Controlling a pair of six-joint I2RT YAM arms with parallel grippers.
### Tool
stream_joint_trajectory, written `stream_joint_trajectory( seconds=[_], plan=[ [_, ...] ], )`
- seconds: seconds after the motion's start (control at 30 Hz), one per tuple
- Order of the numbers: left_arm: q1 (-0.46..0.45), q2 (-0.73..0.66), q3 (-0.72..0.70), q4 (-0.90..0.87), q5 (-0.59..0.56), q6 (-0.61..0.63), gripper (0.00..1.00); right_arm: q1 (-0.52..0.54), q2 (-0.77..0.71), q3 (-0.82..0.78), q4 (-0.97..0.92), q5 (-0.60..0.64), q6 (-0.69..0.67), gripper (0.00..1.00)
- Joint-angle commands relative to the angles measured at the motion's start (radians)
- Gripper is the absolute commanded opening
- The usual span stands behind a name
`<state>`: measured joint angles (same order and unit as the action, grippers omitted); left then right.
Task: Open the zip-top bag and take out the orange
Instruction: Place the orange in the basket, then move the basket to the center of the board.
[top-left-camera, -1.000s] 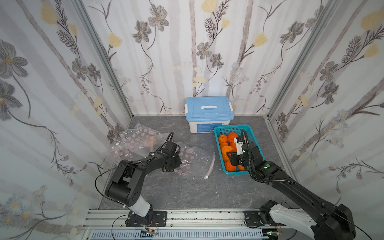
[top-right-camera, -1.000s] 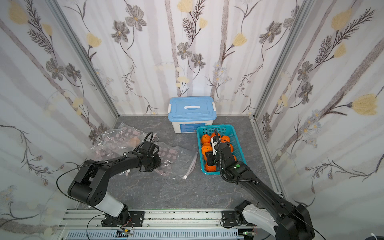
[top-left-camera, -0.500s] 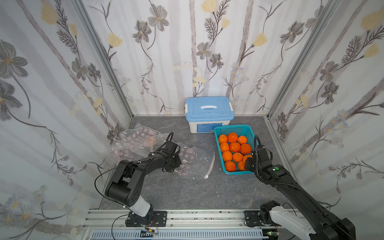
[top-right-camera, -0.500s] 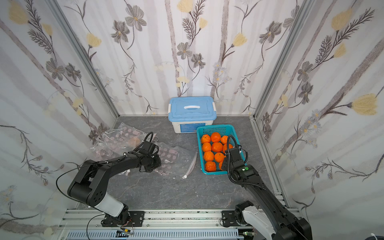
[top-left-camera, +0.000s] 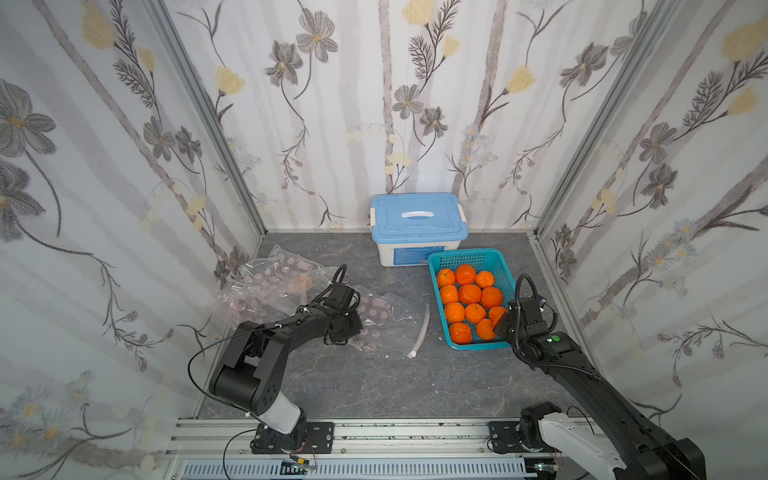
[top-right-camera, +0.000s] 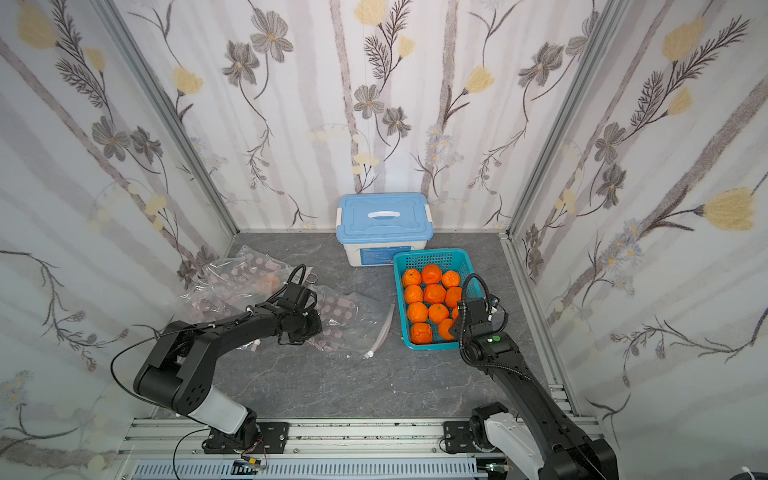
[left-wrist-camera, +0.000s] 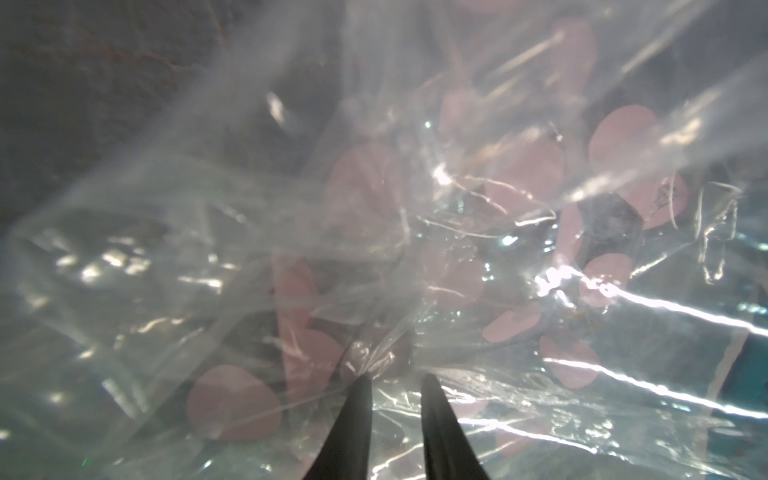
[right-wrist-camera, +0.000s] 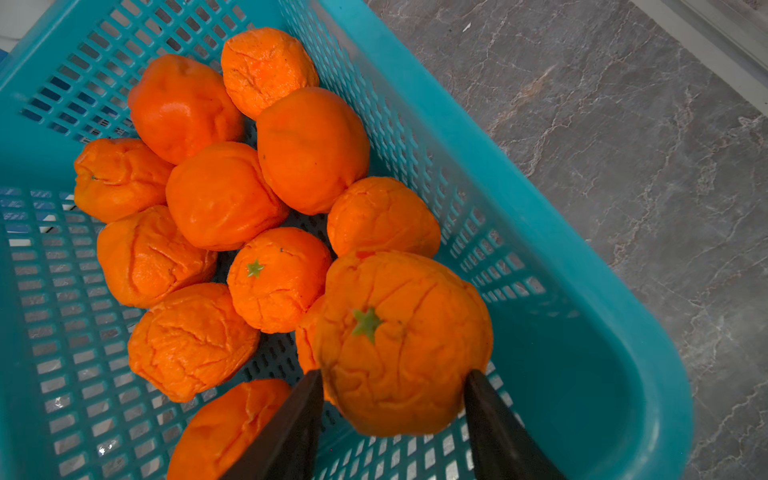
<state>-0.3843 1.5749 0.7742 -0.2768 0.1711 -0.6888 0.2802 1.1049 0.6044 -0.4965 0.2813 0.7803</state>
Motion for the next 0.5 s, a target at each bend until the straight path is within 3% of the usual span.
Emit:
stream_joint_trajectory(
  seconds=[0.0,0.07,0.2,0.47],
  plan=[
    [0.001,-0.013,0.003,-0.041,-0.03,-0.011,0.31,-0.001,-0.002,0.018,-0.052,-0.05,-0.015,0.66],
    [0.0,-0.031,0.009,-0.05,-0.034,-0.014,0.4,-0.002,-0.005,0.054,-0.055,-0.039,-0.046,0.73],
    [0.002,-0.111,0.033,-0.083,-0.07,-0.01,0.55,-0.011,-0.022,0.133,-0.049,0.014,-0.117,0.77],
    [0.001,-0.373,0.083,-0.132,-0.193,0.071,0.63,-0.099,-0.077,0.192,0.101,0.038,-0.265,0.76]
  ],
)
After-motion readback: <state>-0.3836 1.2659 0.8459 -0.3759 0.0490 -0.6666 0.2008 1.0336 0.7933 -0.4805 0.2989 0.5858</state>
